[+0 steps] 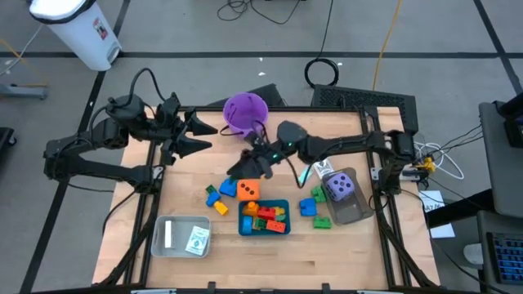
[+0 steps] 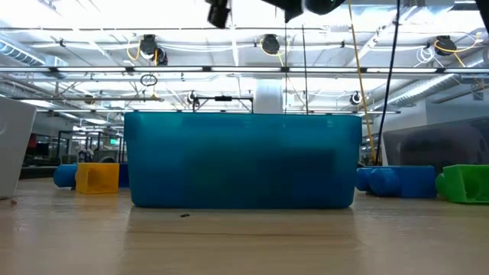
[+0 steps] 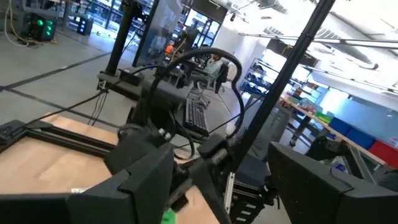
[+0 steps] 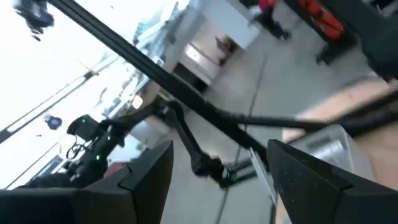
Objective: Pick & Place Toys
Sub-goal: Put the light blue game piece into the blue bin
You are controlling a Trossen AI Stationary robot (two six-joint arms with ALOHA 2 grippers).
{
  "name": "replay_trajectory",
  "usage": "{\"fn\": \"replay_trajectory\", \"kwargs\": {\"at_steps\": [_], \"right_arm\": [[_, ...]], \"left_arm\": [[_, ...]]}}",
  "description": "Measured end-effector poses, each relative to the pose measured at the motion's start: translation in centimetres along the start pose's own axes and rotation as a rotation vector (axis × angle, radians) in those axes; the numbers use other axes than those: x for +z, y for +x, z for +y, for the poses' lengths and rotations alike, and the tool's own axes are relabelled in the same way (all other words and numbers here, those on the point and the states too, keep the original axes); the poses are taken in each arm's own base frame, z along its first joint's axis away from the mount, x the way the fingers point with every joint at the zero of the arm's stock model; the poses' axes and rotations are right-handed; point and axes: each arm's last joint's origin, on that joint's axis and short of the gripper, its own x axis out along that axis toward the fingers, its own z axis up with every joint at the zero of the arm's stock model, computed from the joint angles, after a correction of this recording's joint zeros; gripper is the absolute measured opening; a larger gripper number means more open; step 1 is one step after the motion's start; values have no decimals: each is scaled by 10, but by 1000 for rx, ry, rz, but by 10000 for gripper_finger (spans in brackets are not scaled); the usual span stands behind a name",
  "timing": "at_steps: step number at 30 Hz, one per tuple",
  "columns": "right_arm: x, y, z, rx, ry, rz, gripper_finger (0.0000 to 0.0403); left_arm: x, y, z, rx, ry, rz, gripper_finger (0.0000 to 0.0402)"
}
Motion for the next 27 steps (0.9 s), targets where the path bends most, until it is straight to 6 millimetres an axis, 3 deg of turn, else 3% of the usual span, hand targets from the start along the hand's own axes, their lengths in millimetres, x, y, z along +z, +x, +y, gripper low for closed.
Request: {"fn": "replay_trajectory", "kwargs": {"at_steps": [3,7,10,15,17,21,27], "right_arm": [[8,-14,10,-60,-23,47,251],[10,-39,28,-229,-204,159,251],[8,-61,43,-409,-488,245,251],[4,-93,65,-604,-1150,532,251],[2,-100,69,-642,-1271,627,251],[-1,-117,61,-724,-1206,777,251],[-19,-131,27,-704,-1002,1107,251]], "left_arm": [[0,0,0,0,8,-1,269],[0,0,1,27,19,-12,269],[1,0,2,58,36,-25,269],[1,0,3,110,67,-46,269],[2,0,4,127,77,-53,269],[1,5,7,149,86,-51,269],[-2,16,12,154,83,-37,269]]}}
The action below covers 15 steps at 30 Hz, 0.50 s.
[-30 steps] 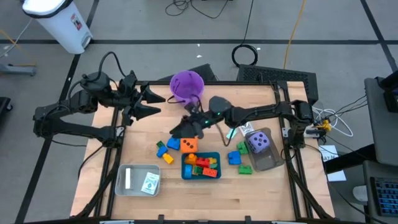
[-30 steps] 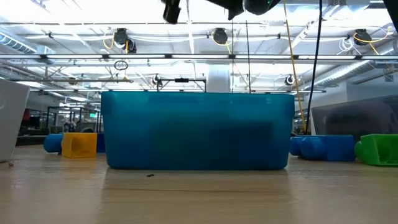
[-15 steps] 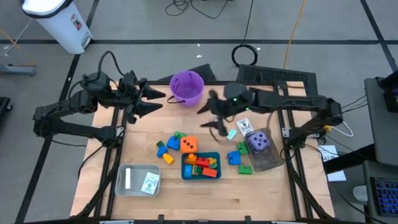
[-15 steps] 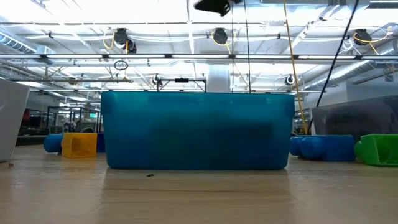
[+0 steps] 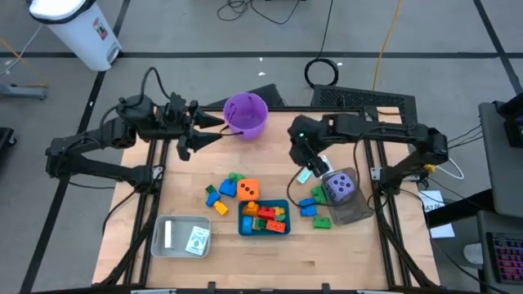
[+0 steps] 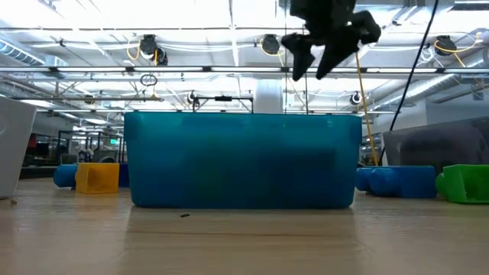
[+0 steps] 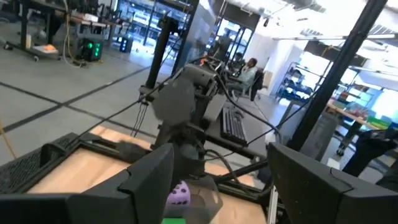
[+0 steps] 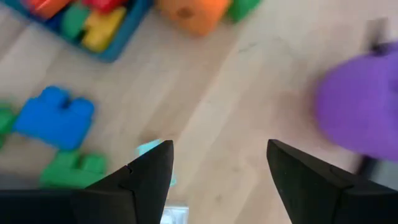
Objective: Pick & Place Toys
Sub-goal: Put the light blue game piece into the blue bin
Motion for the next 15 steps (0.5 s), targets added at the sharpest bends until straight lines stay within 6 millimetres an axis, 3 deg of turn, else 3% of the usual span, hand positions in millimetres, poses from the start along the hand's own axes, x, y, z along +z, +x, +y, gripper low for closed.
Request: {"fn": "replay_trajectory", "kwargs": {"at_steps": [7,15], "right_arm": [[-6,43,1,155,-129,77,251],[-29,89,15,276,-213,170,251]], "left_arm": [[-8,13,5,9,-27,53,269],[-11,17,5,-29,-52,82,269]]}}
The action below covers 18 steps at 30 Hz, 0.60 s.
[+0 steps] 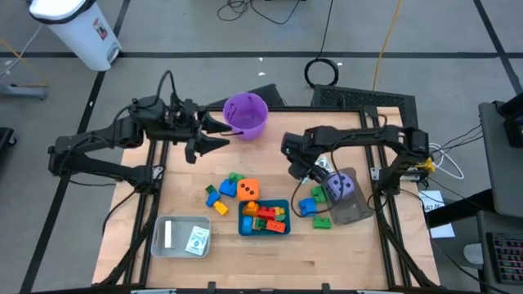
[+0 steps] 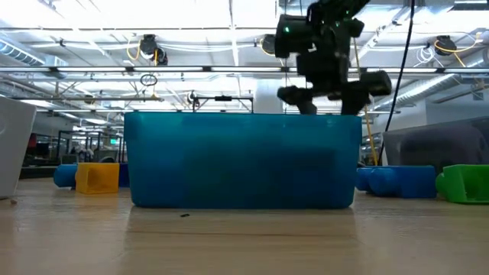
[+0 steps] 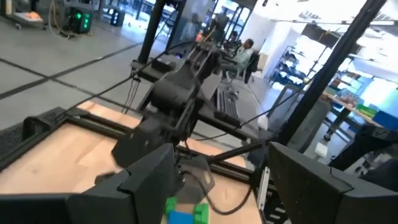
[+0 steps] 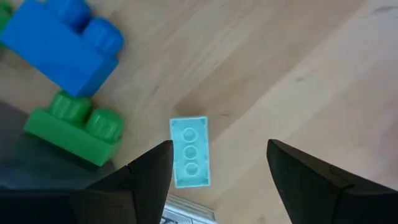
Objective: Pick & Place Toys
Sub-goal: Put the light blue game piece into the blue bin
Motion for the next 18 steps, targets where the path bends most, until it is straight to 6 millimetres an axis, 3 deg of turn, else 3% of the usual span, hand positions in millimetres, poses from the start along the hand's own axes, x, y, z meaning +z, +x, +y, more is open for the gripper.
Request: {"fn": "replay_trajectory", "kwargs": {"at_steps": [8,18], "right_arm": [[-14,29,14,42,-33,28,251],[-26,49,23,26,2,79,251]], "left_arm": [[0,-1,0,1,16,2,269],[1,-1,4,24,32,-4,269]]}}
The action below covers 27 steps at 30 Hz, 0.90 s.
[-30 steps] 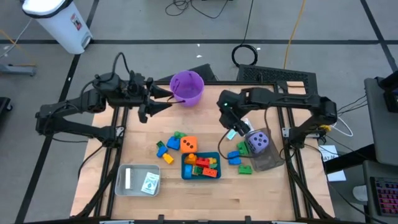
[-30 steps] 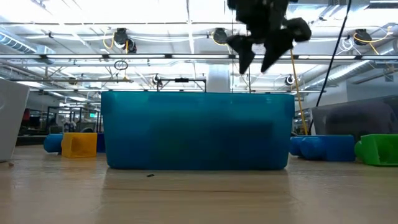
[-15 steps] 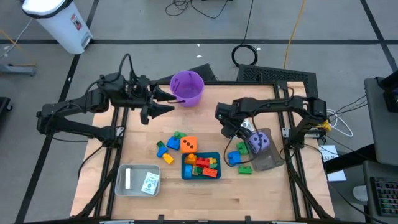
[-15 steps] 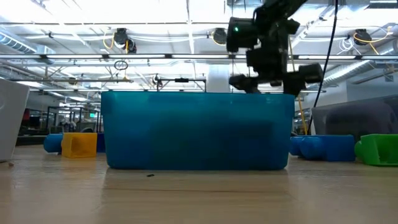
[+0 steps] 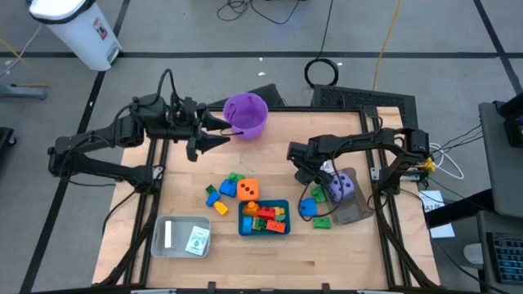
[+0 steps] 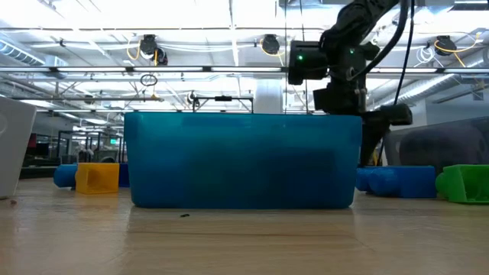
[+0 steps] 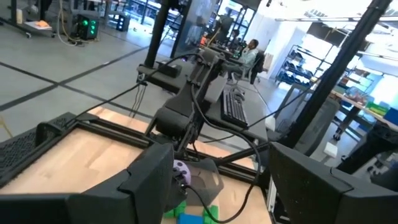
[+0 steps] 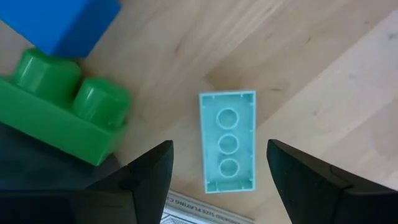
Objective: Pick & Place Toys
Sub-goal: Put the light blue game piece into the blue bin
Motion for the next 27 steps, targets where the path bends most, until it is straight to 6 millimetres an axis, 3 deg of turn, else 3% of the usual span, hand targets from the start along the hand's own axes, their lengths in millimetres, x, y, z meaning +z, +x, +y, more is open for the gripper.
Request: {"fn": "replay_trajectory", "kwargs": {"at_steps": [13,22,27], "right_arm": [[1,28,-9,7,59,33,251],[3,30,-11,-9,58,24,250],[2,30,-11,-4,75,26,220]], "left_arm": [[1,-1,3,16,-6,-3,269],[1,-1,3,16,-8,-3,269],[1,-1,3,16,-5,-4,269]]}}
